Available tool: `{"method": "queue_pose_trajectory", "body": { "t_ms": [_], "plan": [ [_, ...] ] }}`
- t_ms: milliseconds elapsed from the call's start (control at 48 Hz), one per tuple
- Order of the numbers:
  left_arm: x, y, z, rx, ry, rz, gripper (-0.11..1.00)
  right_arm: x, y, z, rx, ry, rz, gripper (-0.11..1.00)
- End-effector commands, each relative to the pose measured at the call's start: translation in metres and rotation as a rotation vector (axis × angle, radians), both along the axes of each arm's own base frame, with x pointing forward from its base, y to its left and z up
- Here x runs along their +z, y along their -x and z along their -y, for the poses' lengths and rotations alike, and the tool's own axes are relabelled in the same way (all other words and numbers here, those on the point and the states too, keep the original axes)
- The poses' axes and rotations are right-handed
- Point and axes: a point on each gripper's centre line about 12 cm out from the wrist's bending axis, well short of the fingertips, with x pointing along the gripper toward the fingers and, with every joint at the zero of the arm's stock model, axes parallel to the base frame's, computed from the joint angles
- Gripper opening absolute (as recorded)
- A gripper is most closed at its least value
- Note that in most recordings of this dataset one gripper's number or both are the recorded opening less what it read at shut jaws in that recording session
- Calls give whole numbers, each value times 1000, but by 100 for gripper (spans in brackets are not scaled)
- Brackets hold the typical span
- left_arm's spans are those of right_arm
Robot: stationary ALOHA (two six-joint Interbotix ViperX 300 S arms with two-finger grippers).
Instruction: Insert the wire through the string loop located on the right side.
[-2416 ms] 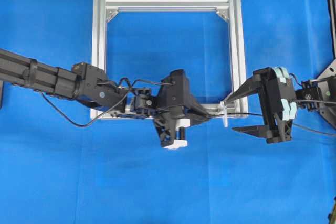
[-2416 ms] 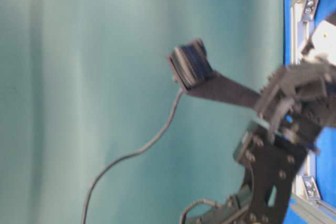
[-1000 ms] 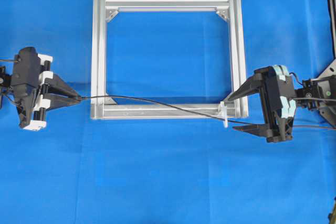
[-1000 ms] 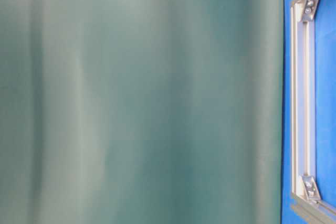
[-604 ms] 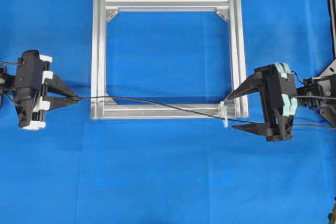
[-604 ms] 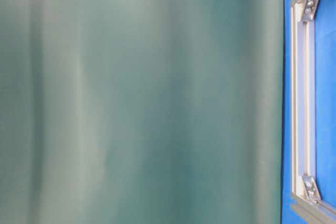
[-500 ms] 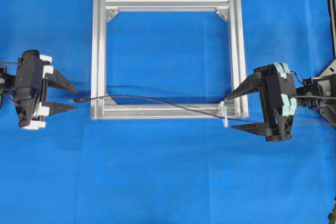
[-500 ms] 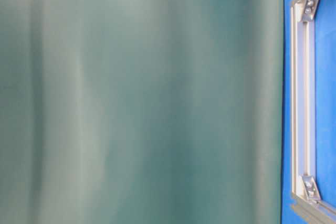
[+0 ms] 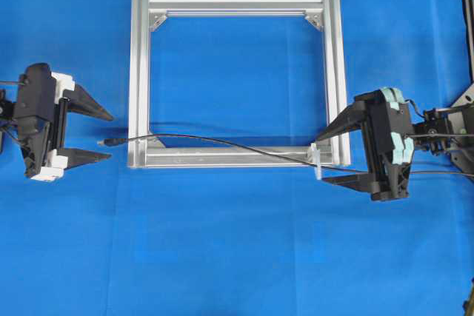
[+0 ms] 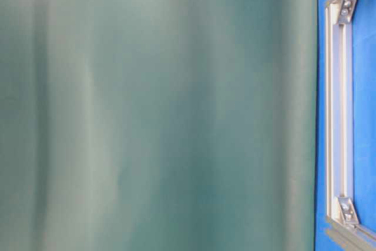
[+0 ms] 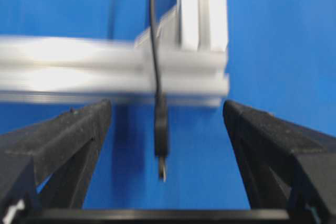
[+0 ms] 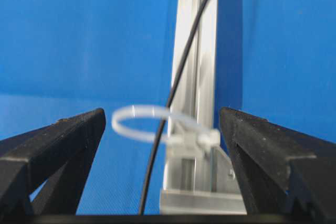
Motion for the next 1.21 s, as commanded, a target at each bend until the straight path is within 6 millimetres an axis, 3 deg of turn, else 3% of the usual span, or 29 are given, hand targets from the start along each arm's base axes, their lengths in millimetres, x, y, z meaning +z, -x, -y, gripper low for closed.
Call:
{"method": "queue_pose_trajectory", "body": {
  "t_ms": [0,208,416,1187],
  "plan": [
    [24,-7,0,-3,3,77,83,19,-9,0,-3,-7,36,95],
    [59,-4,1,-9,15,175,83,46,-14,4,-15,-4,48,95],
    [79,5,-2,2,21,249,83,70,-15,10,-29,-3,90,95],
    [77,6,-8,25,16,233,82,70,-14,10,-26,5,94,95]
  ]
}}
